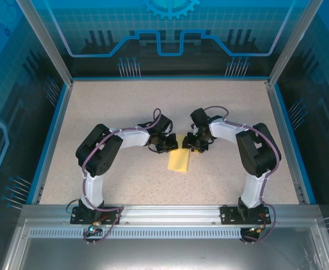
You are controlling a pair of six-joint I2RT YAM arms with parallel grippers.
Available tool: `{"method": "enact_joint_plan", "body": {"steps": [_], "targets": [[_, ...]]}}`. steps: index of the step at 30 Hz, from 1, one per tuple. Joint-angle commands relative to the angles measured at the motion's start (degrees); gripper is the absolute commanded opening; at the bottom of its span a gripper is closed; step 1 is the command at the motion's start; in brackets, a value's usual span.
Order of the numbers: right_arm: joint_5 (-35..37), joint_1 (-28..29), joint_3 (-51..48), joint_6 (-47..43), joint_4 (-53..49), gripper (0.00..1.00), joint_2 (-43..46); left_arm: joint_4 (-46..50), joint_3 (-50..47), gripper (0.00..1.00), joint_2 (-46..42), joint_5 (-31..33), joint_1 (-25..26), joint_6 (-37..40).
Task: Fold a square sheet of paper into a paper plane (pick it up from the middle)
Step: First fold in half a square sheet of paper at the center of the table.
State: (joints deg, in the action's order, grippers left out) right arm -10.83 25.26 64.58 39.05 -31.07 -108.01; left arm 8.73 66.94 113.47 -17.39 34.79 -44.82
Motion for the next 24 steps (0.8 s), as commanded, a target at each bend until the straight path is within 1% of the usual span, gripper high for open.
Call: {"method": "enact_joint_plan", "body": {"steps": [1, 11, 17, 24], "targets": [[9.17, 0.5, -4.34, 0.37, -2.39, 0.47, -7.99, 1.82, 0.96, 0.04, 1.14, 1.91, 0.34, 1.0], [9.31, 0.5, -4.44, 0.48, -2.42, 0.48, -8.79, 1.38, 1.08, 0.04, 0.55, 1.74, 0.37, 1.13], [9.51, 0.49, -4.36, 0.83, -2.5, 0.47, -9.44, 1.08, 1.0, 0.05, -1.01, 1.91, 0.38, 1.57], [9.36, 0.52, -4.28, 1.56, -2.59, 0.49, -10.67, 1.46, 1.1, 0.05, -0.46, 2.6, 0.44, 1.75]]}}
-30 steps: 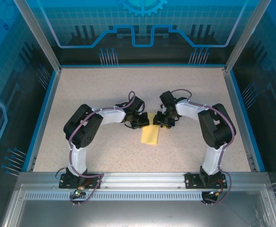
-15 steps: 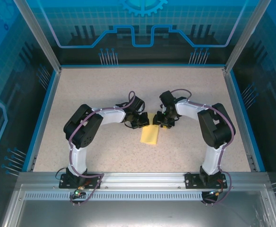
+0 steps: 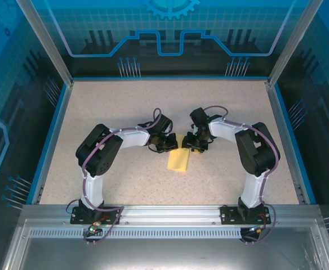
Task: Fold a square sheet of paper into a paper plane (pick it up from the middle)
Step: First fold in half a square sheet of paper at the center of the table.
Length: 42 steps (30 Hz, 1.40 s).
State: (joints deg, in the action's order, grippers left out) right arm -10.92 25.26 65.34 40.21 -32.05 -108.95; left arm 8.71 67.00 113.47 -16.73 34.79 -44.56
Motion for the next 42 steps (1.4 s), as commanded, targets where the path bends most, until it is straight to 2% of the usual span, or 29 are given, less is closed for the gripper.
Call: {"method": "enact_joint_plan", "body": {"steps": [1, 19, 42], "targets": [[9.38, 0.58, -5.09, 0.46, -1.61, 0.49, -9.88, 1.5, 0.98, 0.05, -0.39, 1.92, 0.42, 1.43], [10.13, 0.84, -4.83, 0.92, -1.7, 0.51, -12.01, -2.78, -0.91, 0.06, -4.4, 0.32, 0.35, 1.13], [10.39, 0.94, -4.69, 1.81, -1.69, 0.5, -13.31, -2.03, -1.17, 0.05, -0.99, 0.46, 0.37, 0.56]]}}
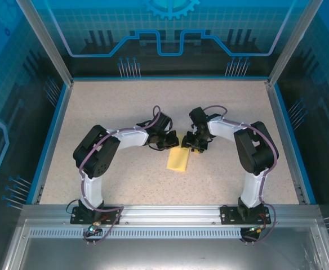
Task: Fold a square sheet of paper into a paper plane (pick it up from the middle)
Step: First fold in half a square sheet of paper at the center of the table, then hold the square sheet of paper at the center of the table.
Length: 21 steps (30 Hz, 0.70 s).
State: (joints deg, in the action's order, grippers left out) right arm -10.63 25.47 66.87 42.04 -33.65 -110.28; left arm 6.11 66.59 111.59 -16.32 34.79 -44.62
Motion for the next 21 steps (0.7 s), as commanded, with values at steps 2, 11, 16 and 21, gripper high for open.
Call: {"method": "enact_joint_plan", "body": {"steps": [2, 11, 16, 21], "targets": [[10.18, 0.79, -6.14, -0.01, -0.19, 0.49, -12.06, 0.57, -0.75, 0.05, 0.84, 0.06, 0.42, 0.58], [10.11, 0.98, -5.9, -0.12, -0.29, 0.51, -12.59, 0.92, -0.93, 0.05, 1.08, 0.32, 0.43, 0.67], [10.18, 1.02, -5.95, -0.04, -0.36, 0.51, -12.77, 0.93, -1.18, 0.05, 1.27, 0.32, 0.39, 0.67], [10.35, 1.07, -5.87, 0.06, -0.48, 0.51, -12.87, 1.3, -1.14, 0.05, 1.61, 0.38, 0.38, 0.72]]}}
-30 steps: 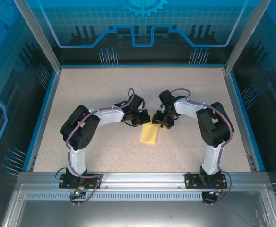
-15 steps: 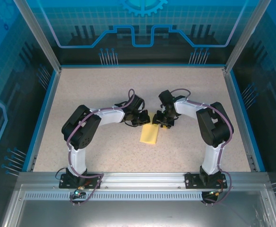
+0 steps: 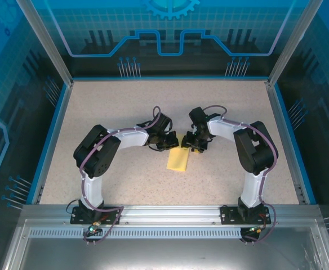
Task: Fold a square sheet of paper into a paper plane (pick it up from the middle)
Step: Hold the square sheet of paper at the center of the table.
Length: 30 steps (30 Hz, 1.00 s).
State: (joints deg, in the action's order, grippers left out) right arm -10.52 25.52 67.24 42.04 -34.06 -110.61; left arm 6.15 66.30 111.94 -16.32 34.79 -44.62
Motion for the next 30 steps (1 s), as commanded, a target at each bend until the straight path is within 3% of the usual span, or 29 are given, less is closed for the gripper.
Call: {"method": "enact_joint_plan", "body": {"steps": [1, 15, 30], "targets": [[10.26, 1.05, -6.2, 0.15, -0.04, 0.51, -12.53, 1.32, -0.91, 0.05, 1.35, 0.48, 0.42, 0.76], [9.52, 1.09, -6.51, 0.41, 0.02, 0.51, -10.9, 5.09, -1.65, 0.04, 2.71, 2.07, 0.38, 2.57], [0.07, -2.17, -7.0, -3.33, 3.6, 0.48, 11.47, 7.0, -3.65, 0.03, 3.71, 3.35, 0.4, 2.35]]}}
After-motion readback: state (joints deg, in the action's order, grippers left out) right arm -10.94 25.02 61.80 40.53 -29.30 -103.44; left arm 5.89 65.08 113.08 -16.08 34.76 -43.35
